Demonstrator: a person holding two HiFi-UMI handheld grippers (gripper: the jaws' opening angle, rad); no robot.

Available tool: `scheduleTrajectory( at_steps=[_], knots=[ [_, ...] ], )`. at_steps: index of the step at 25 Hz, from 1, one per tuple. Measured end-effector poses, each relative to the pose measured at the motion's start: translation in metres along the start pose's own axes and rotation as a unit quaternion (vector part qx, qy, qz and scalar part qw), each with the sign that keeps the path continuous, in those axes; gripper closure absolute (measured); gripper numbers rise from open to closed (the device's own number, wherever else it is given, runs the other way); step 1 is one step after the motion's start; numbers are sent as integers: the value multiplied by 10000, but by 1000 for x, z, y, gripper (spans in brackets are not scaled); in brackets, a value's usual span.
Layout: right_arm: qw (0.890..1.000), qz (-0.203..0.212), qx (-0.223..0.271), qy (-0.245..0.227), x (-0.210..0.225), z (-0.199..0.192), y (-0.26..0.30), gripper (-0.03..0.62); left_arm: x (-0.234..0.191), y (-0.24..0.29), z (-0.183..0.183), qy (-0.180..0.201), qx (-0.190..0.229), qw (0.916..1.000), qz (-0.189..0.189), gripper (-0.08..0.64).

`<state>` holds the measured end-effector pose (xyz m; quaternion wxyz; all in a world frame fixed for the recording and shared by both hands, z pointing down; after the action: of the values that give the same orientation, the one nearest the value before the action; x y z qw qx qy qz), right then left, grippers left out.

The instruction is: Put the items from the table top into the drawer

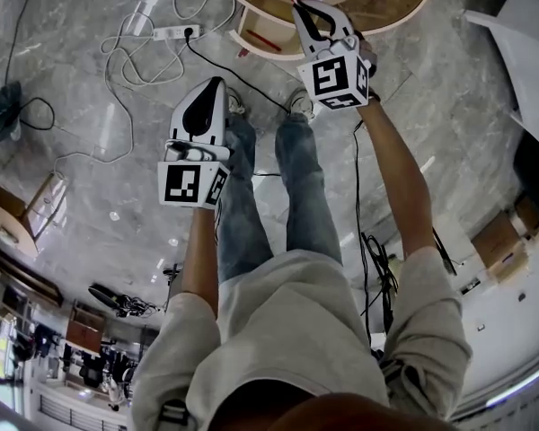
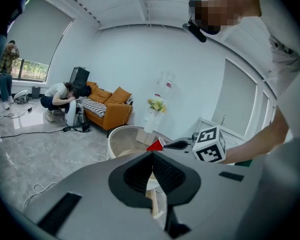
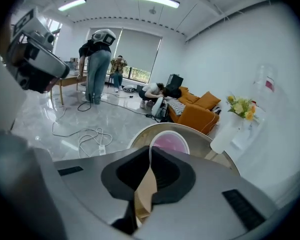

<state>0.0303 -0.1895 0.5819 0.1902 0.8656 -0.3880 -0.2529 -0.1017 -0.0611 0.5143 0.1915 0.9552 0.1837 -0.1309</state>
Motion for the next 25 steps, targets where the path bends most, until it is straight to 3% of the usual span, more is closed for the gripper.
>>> scheduleTrajectory(
  at_steps=[10, 19, 25],
  knots=[
    [9983, 134, 482, 291, -92, 2, -92, 560, 25, 7, -17, 34, -127, 9997, -209, 545],
    [9960, 739, -319, 379, -149, -59, -69, 560, 15, 0, -45, -97, -265, 9995, -139, 545],
    [9900, 950, -986, -340, -173, -123, -10, 560, -20, -6, -73, -221, -258, 9994, 20, 545]
  ],
)
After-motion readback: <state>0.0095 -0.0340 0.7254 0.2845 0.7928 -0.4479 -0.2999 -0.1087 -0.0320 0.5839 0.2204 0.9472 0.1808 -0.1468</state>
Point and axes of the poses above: the fingertips, and each gripper's own axes: y forward along the fingers, x to its right, z out of its top, the point moved 2 cm from there along -y, backward along the fingers, and after that the axes turned 5 degrees about x, right-handed, at the moved point
